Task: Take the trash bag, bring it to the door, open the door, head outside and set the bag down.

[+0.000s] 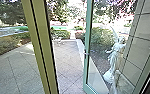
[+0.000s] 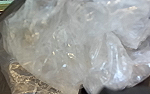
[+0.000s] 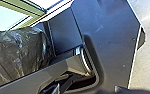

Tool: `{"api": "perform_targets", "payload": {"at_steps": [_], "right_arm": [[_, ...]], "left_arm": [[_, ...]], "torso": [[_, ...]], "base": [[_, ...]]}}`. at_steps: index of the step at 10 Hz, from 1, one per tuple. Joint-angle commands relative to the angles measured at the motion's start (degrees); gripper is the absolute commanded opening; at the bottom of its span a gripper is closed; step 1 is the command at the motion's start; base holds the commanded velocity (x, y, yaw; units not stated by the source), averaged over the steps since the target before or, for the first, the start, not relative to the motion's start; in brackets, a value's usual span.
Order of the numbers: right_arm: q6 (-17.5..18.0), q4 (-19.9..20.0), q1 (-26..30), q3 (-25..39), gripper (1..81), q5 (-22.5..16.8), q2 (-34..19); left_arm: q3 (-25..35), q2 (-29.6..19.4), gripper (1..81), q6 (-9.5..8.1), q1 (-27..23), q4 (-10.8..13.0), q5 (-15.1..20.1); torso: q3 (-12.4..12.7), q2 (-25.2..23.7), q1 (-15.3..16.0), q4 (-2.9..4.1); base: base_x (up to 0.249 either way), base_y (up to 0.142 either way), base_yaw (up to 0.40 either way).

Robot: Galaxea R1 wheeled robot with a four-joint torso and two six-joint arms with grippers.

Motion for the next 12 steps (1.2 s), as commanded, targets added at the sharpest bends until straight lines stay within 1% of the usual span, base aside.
{"api": "perform_targets", "payload": {"at_steps": [1,12], "right_arm": [[-0.3,-0.8,2.0,0.1,81.1,-3.7,0.8],[-0.3,-0.7,1.8,0.0,81.1,-3.6,0.7]], "left_arm": [[0.0,0.2,1.0,0.5,-2.6,0.3,4.1],[0.0,0.4,1.0,0.5,-2.6,0.3,4.0]], "torso": [[0.0,0.0,0.0,0.0],[0.0,0.0,0.0,0.0]], "base": [[0.0,-0.125,0.0],[0.0,-0.125,0.0]]}}
